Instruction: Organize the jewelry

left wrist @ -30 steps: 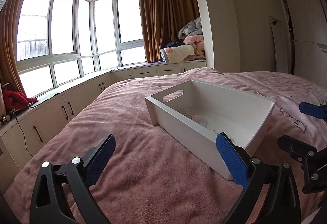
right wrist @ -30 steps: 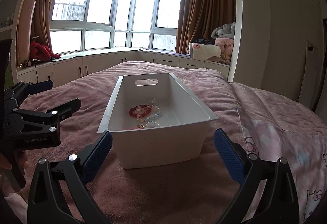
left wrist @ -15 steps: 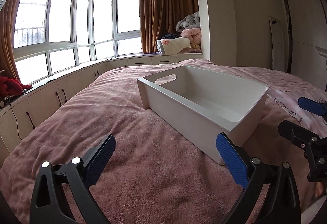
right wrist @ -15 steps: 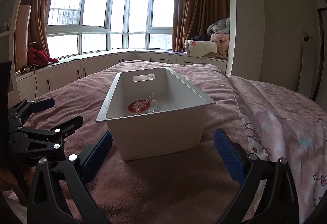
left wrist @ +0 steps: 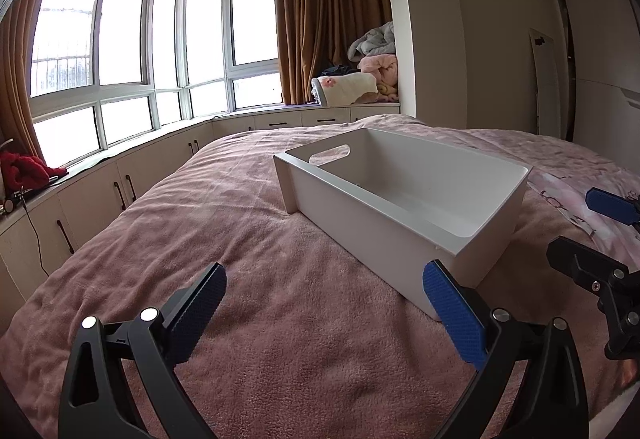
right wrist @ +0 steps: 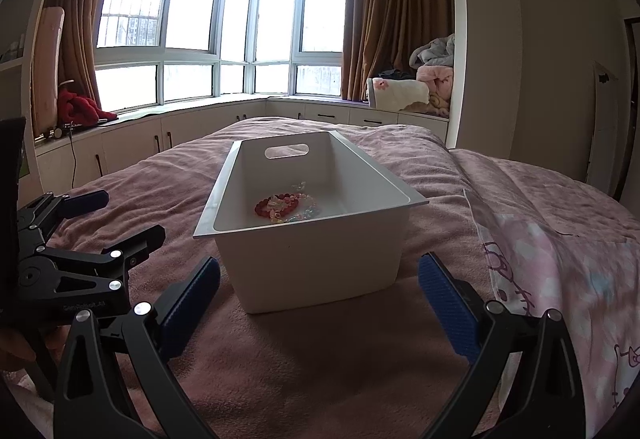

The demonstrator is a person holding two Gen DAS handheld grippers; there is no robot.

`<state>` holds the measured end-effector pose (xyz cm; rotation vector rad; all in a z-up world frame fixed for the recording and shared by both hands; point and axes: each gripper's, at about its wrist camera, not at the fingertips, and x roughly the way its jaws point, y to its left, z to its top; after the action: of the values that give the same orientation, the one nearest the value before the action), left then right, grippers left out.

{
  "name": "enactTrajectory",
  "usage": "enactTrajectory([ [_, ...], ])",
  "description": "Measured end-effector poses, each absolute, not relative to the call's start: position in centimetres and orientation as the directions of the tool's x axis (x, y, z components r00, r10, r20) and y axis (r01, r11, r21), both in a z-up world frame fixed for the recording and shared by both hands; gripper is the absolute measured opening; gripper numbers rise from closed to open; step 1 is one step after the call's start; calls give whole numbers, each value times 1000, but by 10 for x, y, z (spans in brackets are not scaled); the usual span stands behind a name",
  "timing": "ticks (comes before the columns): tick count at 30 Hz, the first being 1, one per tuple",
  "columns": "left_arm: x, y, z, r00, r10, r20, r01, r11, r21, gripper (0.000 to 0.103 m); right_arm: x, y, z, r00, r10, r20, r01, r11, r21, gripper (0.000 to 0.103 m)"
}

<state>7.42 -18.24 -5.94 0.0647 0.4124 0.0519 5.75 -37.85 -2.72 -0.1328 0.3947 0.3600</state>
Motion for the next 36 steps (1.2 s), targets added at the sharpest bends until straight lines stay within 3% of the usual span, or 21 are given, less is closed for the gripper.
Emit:
enactTrajectory([
  [36,73,-181,-59,920,58,-388,-29,996,80,99,58,-379,-27,858,322,-400,-371,927,-49,98],
])
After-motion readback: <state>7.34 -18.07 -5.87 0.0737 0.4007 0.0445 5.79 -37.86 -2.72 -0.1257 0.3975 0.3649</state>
